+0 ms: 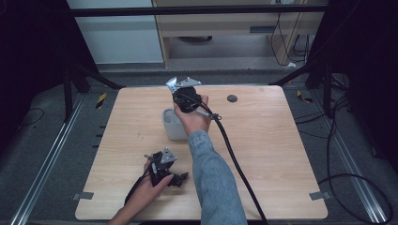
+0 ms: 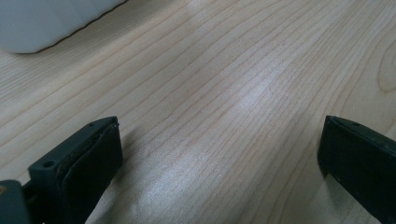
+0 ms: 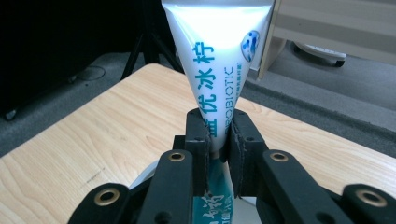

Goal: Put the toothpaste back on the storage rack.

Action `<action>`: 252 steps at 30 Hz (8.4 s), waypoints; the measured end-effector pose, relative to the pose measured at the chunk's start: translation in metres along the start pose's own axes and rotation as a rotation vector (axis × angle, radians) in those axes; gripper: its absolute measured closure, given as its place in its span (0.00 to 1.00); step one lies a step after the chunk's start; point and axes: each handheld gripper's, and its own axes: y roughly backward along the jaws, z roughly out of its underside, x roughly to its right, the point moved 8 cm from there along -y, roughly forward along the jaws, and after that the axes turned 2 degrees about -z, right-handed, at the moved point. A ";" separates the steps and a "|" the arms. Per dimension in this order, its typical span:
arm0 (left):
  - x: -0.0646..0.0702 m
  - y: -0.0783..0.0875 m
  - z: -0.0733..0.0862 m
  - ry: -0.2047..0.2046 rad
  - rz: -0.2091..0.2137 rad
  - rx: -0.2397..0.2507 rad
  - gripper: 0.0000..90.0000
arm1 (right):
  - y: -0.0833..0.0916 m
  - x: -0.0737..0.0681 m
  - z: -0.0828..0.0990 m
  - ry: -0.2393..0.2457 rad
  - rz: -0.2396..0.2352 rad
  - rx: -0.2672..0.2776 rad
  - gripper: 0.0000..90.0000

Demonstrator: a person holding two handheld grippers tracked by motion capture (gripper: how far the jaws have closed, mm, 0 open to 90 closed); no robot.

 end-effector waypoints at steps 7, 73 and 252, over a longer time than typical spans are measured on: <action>0.000 0.000 0.000 0.000 0.000 0.000 0.00 | -0.003 -0.002 0.009 -0.002 0.000 -0.022 0.88; 0.000 0.000 0.000 -0.001 0.003 -0.001 0.00 | -0.017 -0.008 0.047 0.031 -0.007 -0.142 0.87; 0.002 -0.001 -0.001 -0.010 0.009 -0.002 0.00 | 0.116 0.173 0.242 -0.230 0.242 -0.301 0.13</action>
